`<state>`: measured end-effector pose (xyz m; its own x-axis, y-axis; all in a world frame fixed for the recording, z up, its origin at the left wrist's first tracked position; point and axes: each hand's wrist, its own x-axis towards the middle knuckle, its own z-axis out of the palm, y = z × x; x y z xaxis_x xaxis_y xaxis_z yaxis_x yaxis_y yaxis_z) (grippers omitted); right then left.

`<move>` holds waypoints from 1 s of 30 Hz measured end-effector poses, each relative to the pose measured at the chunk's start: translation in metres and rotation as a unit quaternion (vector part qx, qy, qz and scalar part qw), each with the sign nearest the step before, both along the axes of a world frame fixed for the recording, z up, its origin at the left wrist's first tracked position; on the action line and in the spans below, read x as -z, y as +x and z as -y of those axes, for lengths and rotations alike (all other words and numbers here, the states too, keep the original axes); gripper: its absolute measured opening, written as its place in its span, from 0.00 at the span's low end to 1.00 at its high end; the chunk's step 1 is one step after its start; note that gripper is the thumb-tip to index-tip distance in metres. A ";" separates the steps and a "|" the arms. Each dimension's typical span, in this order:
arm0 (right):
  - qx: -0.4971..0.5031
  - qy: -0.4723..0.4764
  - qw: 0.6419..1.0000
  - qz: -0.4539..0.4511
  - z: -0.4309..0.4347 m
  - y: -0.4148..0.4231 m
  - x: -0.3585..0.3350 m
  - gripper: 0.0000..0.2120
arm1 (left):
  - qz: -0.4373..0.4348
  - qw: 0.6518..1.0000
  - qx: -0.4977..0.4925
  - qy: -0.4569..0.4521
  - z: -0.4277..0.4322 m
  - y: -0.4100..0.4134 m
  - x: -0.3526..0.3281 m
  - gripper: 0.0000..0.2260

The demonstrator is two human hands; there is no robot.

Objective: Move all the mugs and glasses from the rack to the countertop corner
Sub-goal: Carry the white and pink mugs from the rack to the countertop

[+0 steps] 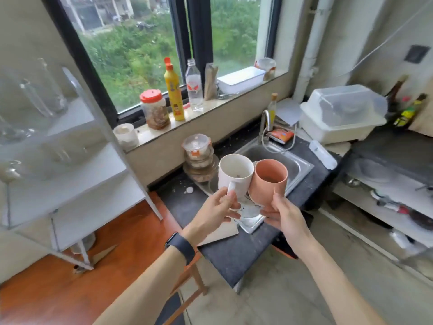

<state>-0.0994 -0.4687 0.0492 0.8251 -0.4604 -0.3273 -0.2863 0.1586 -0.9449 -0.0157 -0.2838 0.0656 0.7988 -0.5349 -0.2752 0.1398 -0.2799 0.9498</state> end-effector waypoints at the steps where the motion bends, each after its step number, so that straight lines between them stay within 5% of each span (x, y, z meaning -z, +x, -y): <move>1: 0.028 0.003 1.000 0.000 0.022 -0.012 0.001 0.15 | -0.002 1.000 0.026 -0.007 0.026 -0.005 -0.001 0.16; 17: 0.317 -0.073 0.945 0.038 0.382 -0.237 -0.044 0.16 | 0.016 0.959 0.276 -0.068 0.466 -0.167 -0.051 0.09; 30: 0.416 -0.160 0.895 -0.033 0.605 -0.341 -0.028 0.25 | 0.022 0.909 0.413 -0.052 0.750 -0.244 -0.034 0.18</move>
